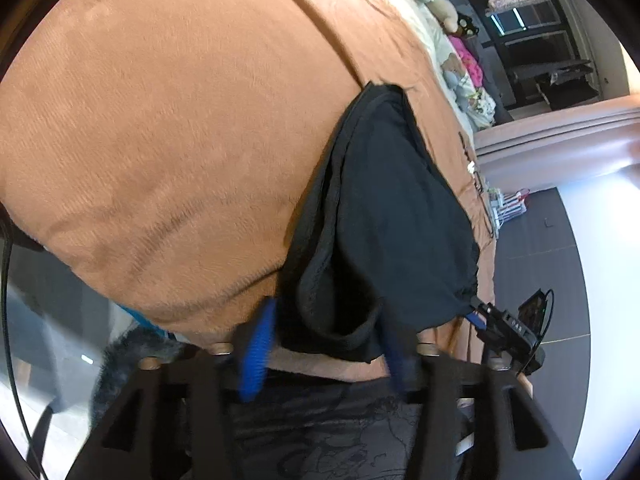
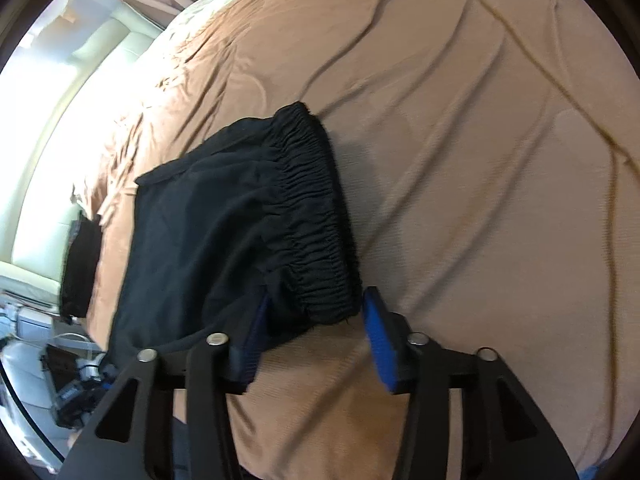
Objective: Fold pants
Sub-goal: 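Open the right gripper and release the waistband while the left gripper holds the edge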
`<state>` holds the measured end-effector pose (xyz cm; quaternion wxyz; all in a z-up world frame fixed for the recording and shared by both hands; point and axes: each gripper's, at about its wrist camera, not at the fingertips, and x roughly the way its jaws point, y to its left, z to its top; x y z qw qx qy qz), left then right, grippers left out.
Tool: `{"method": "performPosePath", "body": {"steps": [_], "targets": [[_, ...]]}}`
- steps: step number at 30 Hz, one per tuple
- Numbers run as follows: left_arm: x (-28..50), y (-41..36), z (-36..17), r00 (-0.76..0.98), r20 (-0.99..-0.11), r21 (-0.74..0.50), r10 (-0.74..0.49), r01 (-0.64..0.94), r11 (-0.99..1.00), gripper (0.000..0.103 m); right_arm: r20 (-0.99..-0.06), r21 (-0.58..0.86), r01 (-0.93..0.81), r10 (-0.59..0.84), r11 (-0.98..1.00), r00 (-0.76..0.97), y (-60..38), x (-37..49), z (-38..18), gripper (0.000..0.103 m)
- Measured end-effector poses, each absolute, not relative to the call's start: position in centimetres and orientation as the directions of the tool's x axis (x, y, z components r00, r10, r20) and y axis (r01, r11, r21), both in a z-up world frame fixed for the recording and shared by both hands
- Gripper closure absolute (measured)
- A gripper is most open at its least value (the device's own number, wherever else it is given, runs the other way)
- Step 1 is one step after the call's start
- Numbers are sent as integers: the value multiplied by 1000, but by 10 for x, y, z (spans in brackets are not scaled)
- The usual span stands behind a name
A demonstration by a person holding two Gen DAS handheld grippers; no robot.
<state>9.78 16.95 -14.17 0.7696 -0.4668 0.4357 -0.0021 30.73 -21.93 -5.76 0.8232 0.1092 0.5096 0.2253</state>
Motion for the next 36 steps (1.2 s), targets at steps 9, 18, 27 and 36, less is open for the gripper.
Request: {"method": "performPosePath", "body": {"steps": [9, 18, 27, 36], "targets": [[96, 176, -131, 640, -647, -727, -414, -355, 587, 39, -744, 338, -263, 427, 904, 513, -221, 258, -28, 56], [86, 182, -106, 650, -637, -724, -415, -318, 613, 38, -665, 335, -355, 486, 873, 568, -206, 207, 2, 56], [90, 193, -118, 638, -620, -747, -457, -300, 593, 38, -672, 316, -428, 518, 847, 529, -166, 191, -11, 56], [101, 192, -141, 611, -605, -777, -511, -311, 548, 38, -713, 294, -484, 527, 824, 463, -115, 213, -30, 56]]}}
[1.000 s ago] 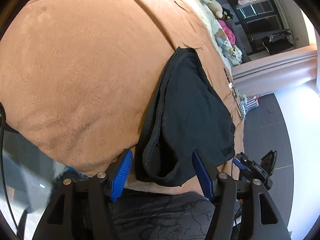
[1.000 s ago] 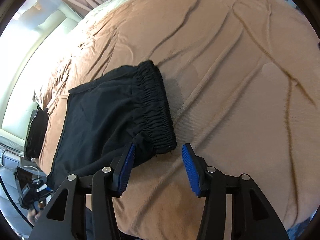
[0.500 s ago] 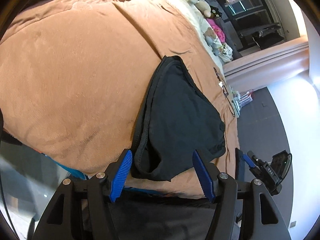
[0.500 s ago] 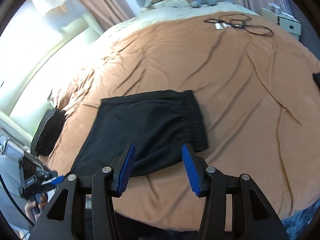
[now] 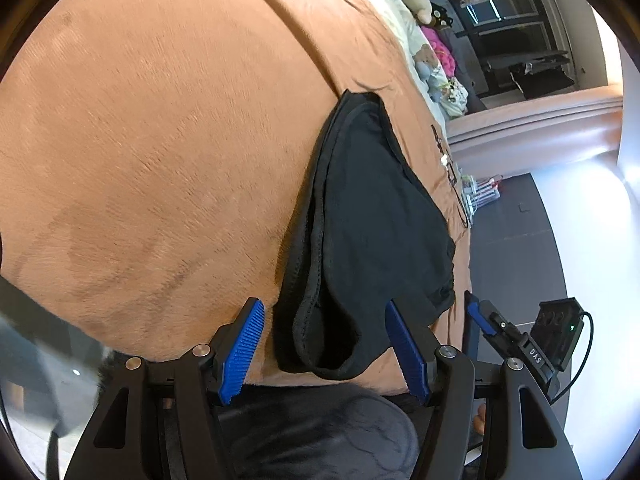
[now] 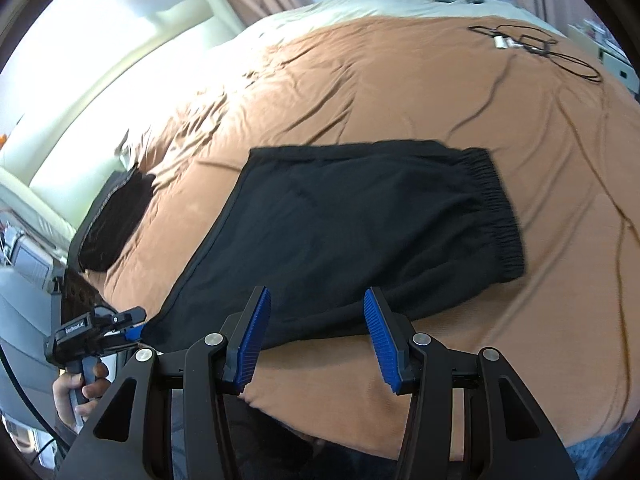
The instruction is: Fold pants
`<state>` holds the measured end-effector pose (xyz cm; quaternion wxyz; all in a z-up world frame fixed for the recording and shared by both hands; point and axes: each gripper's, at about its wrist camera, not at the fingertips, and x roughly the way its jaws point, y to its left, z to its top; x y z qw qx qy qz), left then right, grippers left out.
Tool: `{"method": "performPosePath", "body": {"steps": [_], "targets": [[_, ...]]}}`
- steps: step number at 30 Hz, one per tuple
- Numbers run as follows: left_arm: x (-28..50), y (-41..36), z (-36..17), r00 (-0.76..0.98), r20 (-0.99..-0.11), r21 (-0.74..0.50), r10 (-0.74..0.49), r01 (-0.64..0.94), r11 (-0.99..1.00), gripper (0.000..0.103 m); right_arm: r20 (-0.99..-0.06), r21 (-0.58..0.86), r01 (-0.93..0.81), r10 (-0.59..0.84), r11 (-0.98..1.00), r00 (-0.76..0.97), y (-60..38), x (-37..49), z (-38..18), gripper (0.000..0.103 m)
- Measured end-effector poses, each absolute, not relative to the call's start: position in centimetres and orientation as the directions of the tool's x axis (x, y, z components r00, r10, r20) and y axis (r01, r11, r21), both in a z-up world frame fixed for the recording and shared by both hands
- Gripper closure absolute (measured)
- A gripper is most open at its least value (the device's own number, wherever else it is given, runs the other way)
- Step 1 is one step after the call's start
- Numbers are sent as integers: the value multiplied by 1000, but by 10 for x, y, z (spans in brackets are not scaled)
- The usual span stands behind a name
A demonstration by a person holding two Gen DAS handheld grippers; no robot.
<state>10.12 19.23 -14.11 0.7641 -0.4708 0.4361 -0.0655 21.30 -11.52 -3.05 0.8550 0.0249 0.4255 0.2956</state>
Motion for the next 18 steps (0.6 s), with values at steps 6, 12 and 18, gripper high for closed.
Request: {"method": "performPosePath", "body": {"steps": [6, 12, 18], "targets": [[108, 189, -151, 592, -611, -776, -525, -317, 545, 38, -736, 290, -506, 527, 812, 424, -82, 228, -49, 56], [115, 196, -154, 603, -605, -783, -520, -330, 527, 38, -758, 280, -504, 511, 817, 406, -58, 243, -68, 67], [124, 201, -155, 606, -597, -791, -526, -334, 513, 38, -789, 275, -512, 495, 814, 363, -49, 247, -87, 69]]}}
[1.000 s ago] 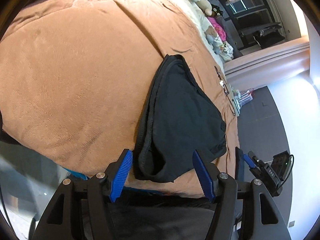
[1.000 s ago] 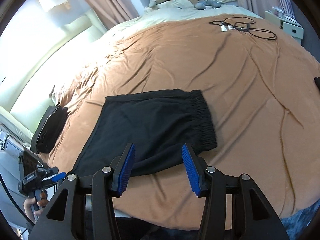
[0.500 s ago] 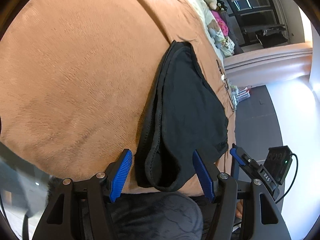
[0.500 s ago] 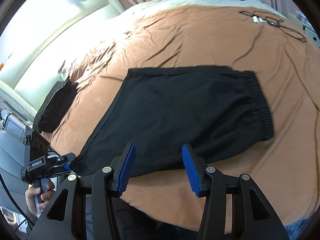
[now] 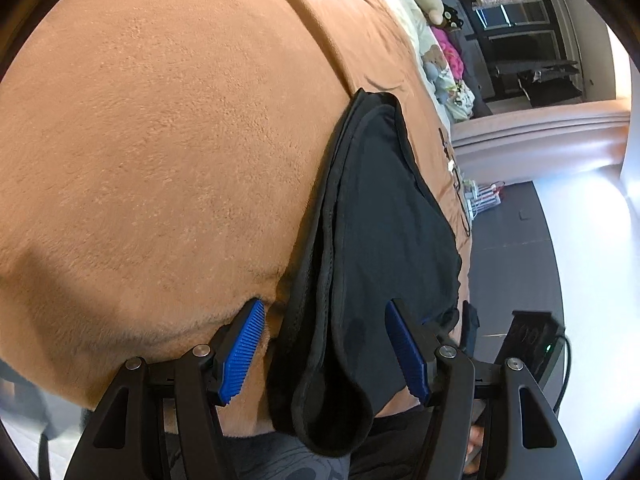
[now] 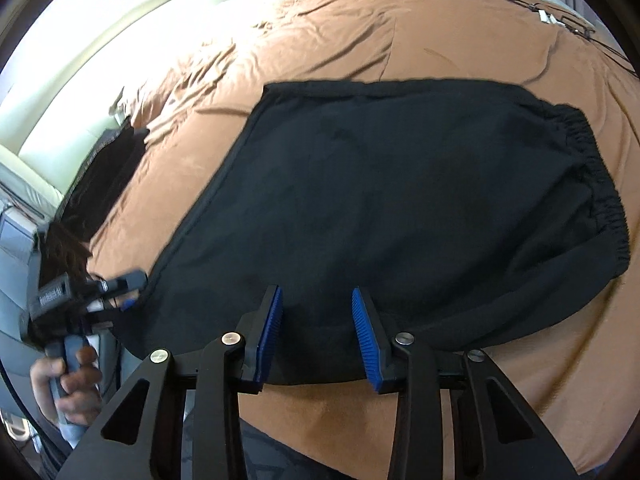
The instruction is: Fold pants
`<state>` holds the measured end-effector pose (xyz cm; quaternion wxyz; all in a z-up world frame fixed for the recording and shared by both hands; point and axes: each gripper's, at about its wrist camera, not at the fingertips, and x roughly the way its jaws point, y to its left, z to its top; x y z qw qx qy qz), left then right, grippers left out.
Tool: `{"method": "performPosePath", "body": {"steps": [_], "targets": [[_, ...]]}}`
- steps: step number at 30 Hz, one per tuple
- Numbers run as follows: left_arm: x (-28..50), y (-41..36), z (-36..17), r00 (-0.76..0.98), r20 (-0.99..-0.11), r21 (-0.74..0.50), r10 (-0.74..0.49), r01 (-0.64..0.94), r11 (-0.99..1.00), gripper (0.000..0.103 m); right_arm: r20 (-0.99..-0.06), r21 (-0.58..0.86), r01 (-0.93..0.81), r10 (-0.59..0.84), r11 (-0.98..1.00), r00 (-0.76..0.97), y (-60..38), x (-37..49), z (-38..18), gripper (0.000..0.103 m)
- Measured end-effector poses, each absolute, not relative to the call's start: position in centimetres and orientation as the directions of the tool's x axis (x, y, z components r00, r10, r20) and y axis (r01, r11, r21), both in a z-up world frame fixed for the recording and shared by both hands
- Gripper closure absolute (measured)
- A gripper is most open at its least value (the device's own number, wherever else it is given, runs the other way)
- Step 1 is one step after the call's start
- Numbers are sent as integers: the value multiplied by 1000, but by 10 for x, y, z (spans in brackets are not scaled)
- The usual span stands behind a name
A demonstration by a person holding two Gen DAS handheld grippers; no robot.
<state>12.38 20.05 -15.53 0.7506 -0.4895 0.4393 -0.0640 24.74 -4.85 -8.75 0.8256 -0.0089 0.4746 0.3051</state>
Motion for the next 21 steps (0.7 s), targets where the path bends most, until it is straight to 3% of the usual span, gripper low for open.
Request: {"method": "performPosePath", "body": {"steps": [9, 14, 21], "targets": [[98, 186, -153, 592, -570, -813, -569, -307, 494, 41, -821, 251, -518, 463, 818, 334, -42, 240, -99, 69], [88, 181, -161, 571, -588, -805, -573, -349, 479, 83, -800, 252, -523, 480, 814, 361, -41, 240, -81, 69], [75, 187, -160, 607, -572, -818, -553, -374, 436, 87, -796, 238, -505, 464, 830, 388, -26, 261, -74, 75]]}}
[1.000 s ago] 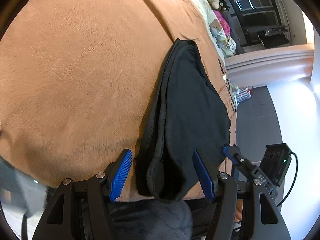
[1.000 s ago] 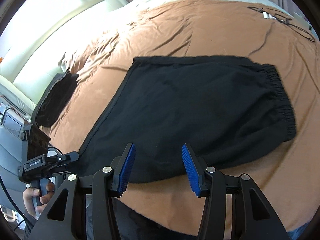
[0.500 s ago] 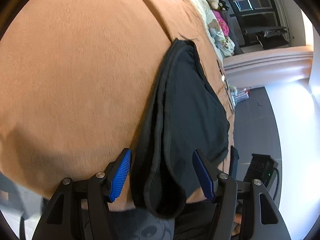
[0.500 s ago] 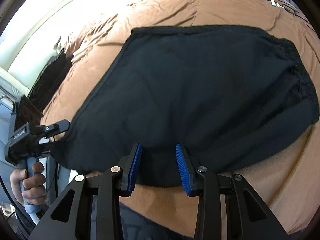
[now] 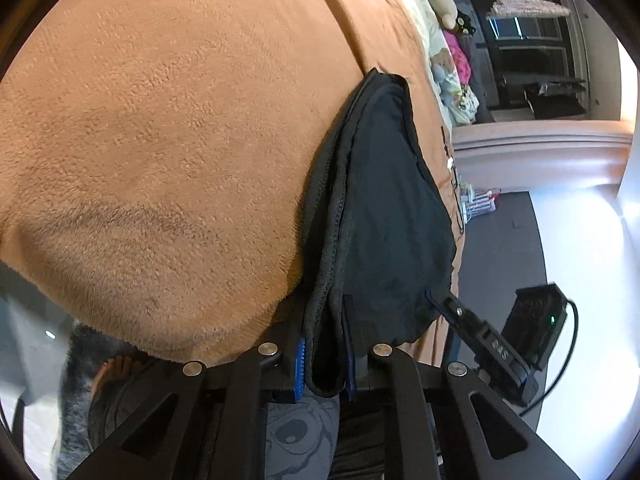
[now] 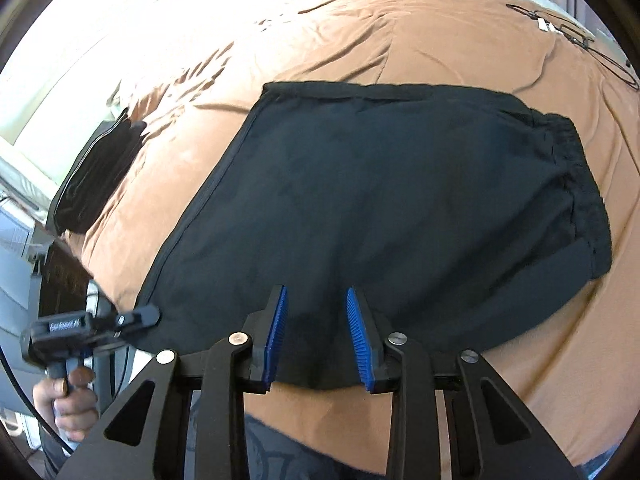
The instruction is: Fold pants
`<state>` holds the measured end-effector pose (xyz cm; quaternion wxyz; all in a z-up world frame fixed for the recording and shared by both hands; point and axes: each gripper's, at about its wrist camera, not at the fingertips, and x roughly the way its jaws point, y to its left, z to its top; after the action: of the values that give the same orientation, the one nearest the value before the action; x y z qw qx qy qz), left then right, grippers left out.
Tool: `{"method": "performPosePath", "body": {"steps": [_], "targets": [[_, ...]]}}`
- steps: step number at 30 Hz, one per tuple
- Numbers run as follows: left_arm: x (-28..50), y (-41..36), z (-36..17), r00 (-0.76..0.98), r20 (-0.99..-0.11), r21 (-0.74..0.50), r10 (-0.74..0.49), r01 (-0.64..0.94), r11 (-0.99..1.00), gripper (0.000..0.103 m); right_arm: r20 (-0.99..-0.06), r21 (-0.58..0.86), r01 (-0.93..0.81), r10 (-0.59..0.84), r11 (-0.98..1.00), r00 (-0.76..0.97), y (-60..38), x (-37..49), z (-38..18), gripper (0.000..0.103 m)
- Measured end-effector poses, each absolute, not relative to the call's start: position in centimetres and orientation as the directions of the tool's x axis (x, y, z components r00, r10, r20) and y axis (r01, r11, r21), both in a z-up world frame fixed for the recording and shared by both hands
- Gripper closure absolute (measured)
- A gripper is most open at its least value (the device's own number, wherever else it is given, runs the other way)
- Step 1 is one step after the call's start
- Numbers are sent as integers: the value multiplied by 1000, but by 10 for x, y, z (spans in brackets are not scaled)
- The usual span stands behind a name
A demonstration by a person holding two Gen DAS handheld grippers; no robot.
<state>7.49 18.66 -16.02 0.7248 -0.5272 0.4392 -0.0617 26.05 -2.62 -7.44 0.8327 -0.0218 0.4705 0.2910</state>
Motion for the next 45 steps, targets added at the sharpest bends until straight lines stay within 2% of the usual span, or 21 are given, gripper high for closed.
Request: {"method": "performPosePath", "body": {"steps": [3, 14, 26, 37, 45], "targets": [[73, 186, -159, 613, -573, -818, -544, -390, 423, 87, -806, 240, -499, 457, 833, 376, -16, 273, -83, 78], [73, 181, -159, 632, -610, -792, -478, -484, 372, 86, -816, 230, -475, 434, 849, 381, 13, 327, -93, 79], [81, 175, -151, 617, -665, -747, -421, -533, 397, 86, -791, 302, -454, 486, 838, 372, 4, 374, -95, 79], [84, 179, -154, 616, -680, -733, -398, -561, 385, 86, -776, 383, -428, 536, 819, 333, -3, 417, -101, 79], [91, 180, -156, 598, -691, -723, -406, -576, 382, 85, -772, 416, -403, 551, 815, 317, -7, 446, -103, 91]]}}
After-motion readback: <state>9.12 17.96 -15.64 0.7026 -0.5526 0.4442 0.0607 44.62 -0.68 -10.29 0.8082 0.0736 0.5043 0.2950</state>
